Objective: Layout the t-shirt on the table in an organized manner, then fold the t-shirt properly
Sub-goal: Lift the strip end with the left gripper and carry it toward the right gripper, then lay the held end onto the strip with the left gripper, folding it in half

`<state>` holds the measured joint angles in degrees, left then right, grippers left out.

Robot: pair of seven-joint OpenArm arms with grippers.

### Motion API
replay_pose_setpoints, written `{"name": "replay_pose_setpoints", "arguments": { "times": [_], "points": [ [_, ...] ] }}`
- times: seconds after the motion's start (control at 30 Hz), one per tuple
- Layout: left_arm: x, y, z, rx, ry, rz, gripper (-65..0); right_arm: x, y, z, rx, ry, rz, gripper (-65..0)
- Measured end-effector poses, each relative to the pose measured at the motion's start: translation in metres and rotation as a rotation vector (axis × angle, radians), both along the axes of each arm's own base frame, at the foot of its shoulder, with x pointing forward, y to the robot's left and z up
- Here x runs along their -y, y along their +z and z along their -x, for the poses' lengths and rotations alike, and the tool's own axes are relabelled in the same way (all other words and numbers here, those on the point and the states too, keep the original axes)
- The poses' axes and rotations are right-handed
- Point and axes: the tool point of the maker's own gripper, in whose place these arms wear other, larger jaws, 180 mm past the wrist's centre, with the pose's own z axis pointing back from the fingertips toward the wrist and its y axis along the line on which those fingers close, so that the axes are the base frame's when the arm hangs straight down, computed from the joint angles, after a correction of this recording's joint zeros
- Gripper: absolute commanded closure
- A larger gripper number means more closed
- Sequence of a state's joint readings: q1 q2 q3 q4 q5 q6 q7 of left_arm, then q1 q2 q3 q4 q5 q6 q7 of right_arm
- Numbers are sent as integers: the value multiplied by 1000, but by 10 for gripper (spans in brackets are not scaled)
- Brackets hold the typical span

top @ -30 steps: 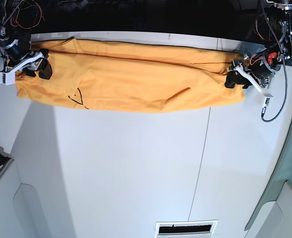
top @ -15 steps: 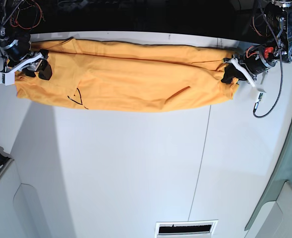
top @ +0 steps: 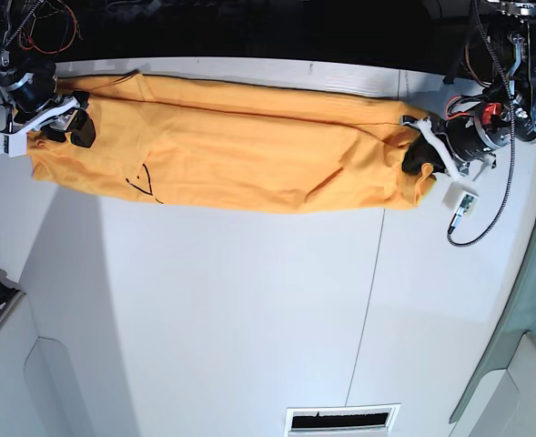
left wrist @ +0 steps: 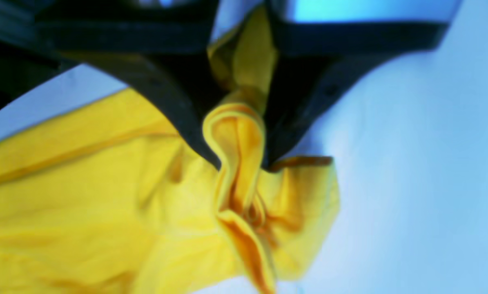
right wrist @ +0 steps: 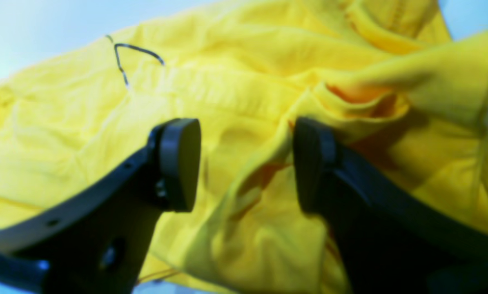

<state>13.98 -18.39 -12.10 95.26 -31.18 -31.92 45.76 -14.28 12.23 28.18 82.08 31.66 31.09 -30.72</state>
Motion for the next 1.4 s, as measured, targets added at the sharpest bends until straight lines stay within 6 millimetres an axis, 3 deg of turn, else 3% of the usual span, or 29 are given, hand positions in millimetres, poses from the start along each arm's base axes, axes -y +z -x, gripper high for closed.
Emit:
{"name": "replay_pose_setpoints", "arguments": {
  "times": [0.1,0.3,0.4,0.6,0.83,1.0,1.1,1.17,1.33,1.4],
  "points": [
    [34,3,1,12,-83,18,0,0,0,0,1,0,0,-356],
    [121,-8,17,26,-264,52,0,0,0,0,1,0,1,-356],
    [136,-8,6,45,-252,4,0,0,0,0,0,0,1,-356],
    [179,10,-13,115,-279,38,0,0,0,0,-1,1,1,-356],
    [208,30,-31,161,-274,87,0,1,0,0,-4,2,4,-356],
    [255,28,-15,141,-349,146,0,1,-1,1,-7,3,3,-356],
    [270,18,-14,124,-350,150,0,1,-1,1,-7,3,3,-356],
    [270,11,-27,115,-302,125,-67,1,-1,1,-7,3,3,-356],
    [288,12,-53,121,-286,141,-317,0,0,0,-4,2,-2,-356],
    [304,11,-46,104,-330,174,-333,-1,2,0,-1,-3,-30,-356]
  ]
}}
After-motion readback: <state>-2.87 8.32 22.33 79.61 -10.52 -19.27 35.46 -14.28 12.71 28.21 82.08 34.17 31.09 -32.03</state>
